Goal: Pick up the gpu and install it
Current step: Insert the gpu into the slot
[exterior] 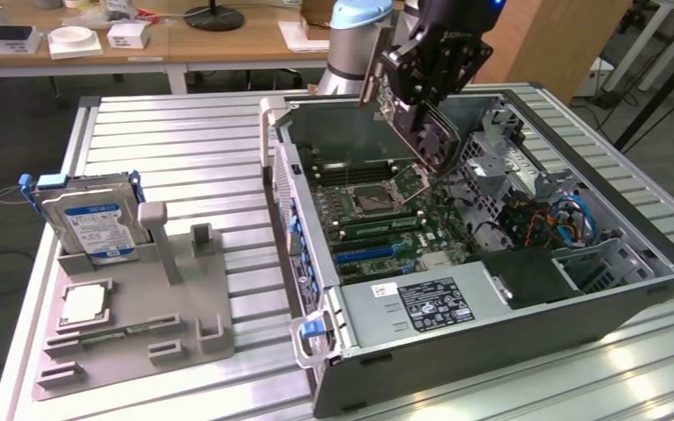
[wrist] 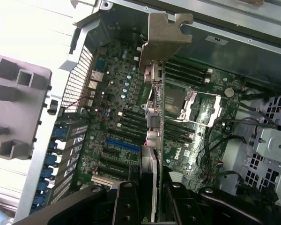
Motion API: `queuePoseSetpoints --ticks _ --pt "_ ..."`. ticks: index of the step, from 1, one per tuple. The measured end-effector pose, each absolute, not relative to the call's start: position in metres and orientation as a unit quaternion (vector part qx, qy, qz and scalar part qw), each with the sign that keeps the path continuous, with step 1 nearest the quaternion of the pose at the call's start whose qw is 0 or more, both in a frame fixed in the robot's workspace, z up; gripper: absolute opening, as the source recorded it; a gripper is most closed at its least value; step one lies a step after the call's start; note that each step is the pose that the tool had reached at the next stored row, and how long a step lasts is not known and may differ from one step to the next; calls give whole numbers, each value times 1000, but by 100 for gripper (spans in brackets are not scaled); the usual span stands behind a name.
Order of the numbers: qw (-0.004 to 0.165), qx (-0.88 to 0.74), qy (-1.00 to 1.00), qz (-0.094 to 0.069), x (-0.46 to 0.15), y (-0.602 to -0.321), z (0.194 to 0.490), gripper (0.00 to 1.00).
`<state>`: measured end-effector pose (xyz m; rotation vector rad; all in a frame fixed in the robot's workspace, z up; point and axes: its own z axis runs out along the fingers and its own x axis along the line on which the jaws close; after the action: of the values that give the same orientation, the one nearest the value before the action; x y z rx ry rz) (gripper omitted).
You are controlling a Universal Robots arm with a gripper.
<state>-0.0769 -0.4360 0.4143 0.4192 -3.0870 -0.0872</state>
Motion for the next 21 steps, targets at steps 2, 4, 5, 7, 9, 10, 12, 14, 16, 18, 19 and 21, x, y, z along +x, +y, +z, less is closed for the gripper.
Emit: queuePoseSetpoints --ticks 2,4,5,7,9,10,12,14,16,18,19,21 --pt "12 137 -990 -28 -75 -436 414 28" --pt "10 141 -990 -28 -75 -436 414 28" --pt "9 143 -989 -27 -75 -436 414 28" --pt "5 147 -989 -27 -75 -436 414 28" --pt "2 152 -988 -26 -75 -436 414 28" --pt "1 155 -988 -26 -75 -436 414 28" --pt "0 160 -987 -26 -75 -436 413 28" --pt "-1 169 -985 -26 -75 -437 413 28" --pt "-1 180 -983 -26 -75 -437 412 28" --pt "-1 195 -981 -26 -75 -437 412 28" --pt "-1 202 -979 -26 -75 -437 411 28" --pt "-1 219 -975 -25 -75 -437 411 28"
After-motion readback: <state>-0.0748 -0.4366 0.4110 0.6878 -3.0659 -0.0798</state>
